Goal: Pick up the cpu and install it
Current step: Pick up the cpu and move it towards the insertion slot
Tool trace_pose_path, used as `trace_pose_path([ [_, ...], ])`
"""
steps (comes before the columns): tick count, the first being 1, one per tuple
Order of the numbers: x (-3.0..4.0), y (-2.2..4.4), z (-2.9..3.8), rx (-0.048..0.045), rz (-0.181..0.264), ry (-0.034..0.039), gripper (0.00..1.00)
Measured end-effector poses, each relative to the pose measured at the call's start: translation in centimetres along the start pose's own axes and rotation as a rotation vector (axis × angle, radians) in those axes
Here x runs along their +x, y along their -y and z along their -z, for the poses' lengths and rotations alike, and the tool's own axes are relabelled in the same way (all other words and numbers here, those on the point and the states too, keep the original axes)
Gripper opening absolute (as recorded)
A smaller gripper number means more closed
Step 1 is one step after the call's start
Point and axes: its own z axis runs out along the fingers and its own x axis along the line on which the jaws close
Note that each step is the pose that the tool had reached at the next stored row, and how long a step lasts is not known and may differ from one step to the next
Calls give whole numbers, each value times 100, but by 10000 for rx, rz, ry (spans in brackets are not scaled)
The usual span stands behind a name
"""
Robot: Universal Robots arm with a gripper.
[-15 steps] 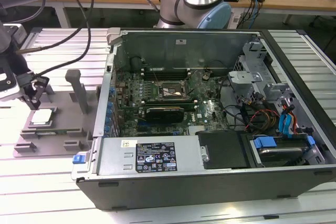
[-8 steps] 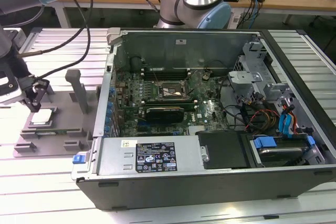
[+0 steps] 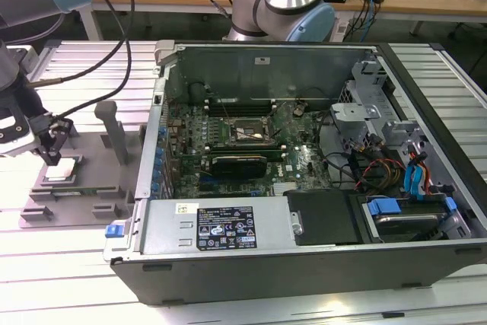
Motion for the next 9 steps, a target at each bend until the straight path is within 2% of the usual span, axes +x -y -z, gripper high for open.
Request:
trace_pose_path([
  [1, 0, 0, -1, 0, 0, 0, 11],
  [2, 0, 0, -2, 0, 0, 1, 23],
  [3, 0, 0, -2, -1, 0, 1, 23],
  [4, 0, 0, -3, -1, 0, 1, 29],
  [5, 0, 0, -3, 0, 0, 1, 29],
  [6, 0, 0, -4, 0, 0, 1, 36],
  [7, 0, 0, -4, 0, 0, 1, 48],
  [9, 0, 0, -5, 0, 0, 1, 48],
])
